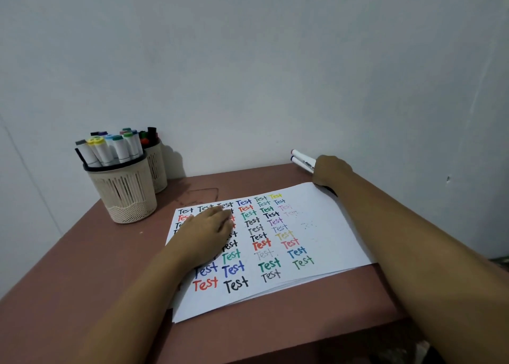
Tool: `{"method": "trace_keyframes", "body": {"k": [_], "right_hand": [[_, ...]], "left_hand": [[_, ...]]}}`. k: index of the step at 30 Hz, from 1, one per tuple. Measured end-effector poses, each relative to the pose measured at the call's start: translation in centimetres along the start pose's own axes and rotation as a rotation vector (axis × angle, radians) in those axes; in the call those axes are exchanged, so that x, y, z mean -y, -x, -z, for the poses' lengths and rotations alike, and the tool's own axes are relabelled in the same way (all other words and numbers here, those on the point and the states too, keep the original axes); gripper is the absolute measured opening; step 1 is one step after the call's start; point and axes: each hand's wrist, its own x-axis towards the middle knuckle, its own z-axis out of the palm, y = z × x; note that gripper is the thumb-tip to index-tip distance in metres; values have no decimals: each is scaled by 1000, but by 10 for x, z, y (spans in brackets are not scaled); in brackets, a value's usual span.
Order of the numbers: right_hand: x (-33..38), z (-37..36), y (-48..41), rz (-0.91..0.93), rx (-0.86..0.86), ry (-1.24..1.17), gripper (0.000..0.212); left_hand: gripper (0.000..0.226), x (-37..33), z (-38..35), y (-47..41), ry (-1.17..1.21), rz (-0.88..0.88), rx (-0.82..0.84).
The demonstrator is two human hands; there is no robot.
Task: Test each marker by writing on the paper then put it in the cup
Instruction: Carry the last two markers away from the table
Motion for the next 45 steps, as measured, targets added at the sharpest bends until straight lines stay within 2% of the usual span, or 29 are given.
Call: {"method": "trace_keyframes", "body": {"k": [3,7,9,11,14,19,22,29,34,40,45], "right_hand": [[-2,1,7,91,-64,40,27],[-4,16,17,220,-135,60,18],[-7,28,26,249,-150,54,34],[-10,41,39,278,-120,50,43],[-12,54,60,323,-28,111,26],[-26,66,100,372,43,118,23],[-44,73,117,346,59,137,18],[-109,95,149,257,110,194,18],[-149,103,171,208,119,183,20],[-194,113,187,116,109,159,19],[-235,124,201,22,82,150,18]], "left_hand": [[46,-1,1,0,3,5,4],[45,-2,4,-1,-5,2,16],[45,-4,7,-1,-29,-1,45],[45,-9,13,-1,-66,9,95],[43,-21,26,-1,-140,18,182],[48,-58,44,3,-190,-51,132],[48,-89,42,4,-207,-125,164],[46,-166,46,4,-298,-223,363],[29,-215,48,4,-227,-340,337],[35,-265,36,-5,-319,-444,341],[42,-312,28,3,-288,-509,374]]}}
